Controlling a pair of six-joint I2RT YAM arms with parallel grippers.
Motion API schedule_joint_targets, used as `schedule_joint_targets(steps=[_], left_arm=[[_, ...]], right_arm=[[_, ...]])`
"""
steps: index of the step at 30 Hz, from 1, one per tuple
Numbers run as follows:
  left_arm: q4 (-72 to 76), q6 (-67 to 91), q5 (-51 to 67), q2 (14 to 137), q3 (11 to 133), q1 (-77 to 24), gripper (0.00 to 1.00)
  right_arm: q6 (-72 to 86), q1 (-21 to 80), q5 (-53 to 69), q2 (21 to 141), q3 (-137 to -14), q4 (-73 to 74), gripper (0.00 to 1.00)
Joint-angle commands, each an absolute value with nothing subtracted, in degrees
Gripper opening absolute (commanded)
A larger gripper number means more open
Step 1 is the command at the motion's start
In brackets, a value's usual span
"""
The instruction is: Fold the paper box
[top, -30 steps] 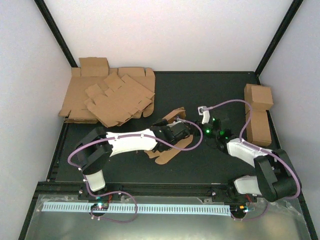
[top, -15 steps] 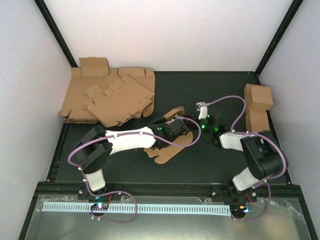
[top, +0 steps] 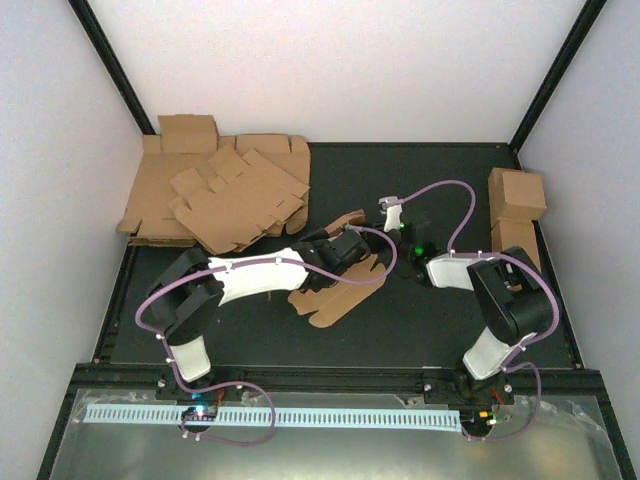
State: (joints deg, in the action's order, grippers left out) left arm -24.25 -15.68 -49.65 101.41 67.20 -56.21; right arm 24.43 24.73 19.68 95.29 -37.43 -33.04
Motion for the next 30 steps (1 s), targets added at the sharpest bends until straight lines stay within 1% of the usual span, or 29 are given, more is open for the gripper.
schedule_joint_targets(steps=[1,2,3,6,9,10,12,16,22,27,30], left_arm=[[-23.6,-15.5,-48.0,102.1,67.4,-55.8,0.20],[-24.1,-15.1,-47.1,102.0,67.5,-55.7,0.22],[-24.9,-14.5,-45.6,101.8,67.9,-55.6,0.26],[-29.6,-11.2,-38.7,100.6,70.1,-54.7,0.51],[-35.4,-7.2,-31.9,99.4,73.2,-53.5,0.68],[-37.1,-6.1,-29.5,99.0,74.5,-53.1,0.73],[-40.5,-4.2,-23.6,98.1,76.8,-51.2,0.79],[-44.0,-1.3,-11.7,95.3,79.9,-46.1,0.87],[-44.6,1.2,2.2,88.0,80.7,-39.7,0.98],[-42.0,3.6,18.7,84.4,79.4,-31.9,0.99],[-40.8,4.8,28.1,85.6,78.6,-25.6,0.98]], right_arm=[[21.8,25.5,14.7,95.0,-38.3,-33.3,0.25],[21.4,25.8,14.2,94.7,-38.3,-32.9,0.23],[21.2,25.9,13.9,94.5,-38.4,-32.5,0.19],[20.6,26.5,12.8,93.6,-38.1,-31.7,0.12],[20.1,26.7,12.3,92.8,-37.3,-32.3,0.10],[19.9,26.7,12.4,92.6,-37.1,-32.5,0.10],[19.4,26.7,12.4,92.3,-36.8,-32.8,0.10],[18.4,26.7,12.4,91.8,-35.9,-34.0,0.10],[17.0,26.9,12.2,91.1,-35.2,-34.3,0.10],[16.6,27.2,12.3,90.6,-34.9,-34.6,0.12],[16.3,27.3,12.8,90.6,-34.9,-34.7,0.12]])
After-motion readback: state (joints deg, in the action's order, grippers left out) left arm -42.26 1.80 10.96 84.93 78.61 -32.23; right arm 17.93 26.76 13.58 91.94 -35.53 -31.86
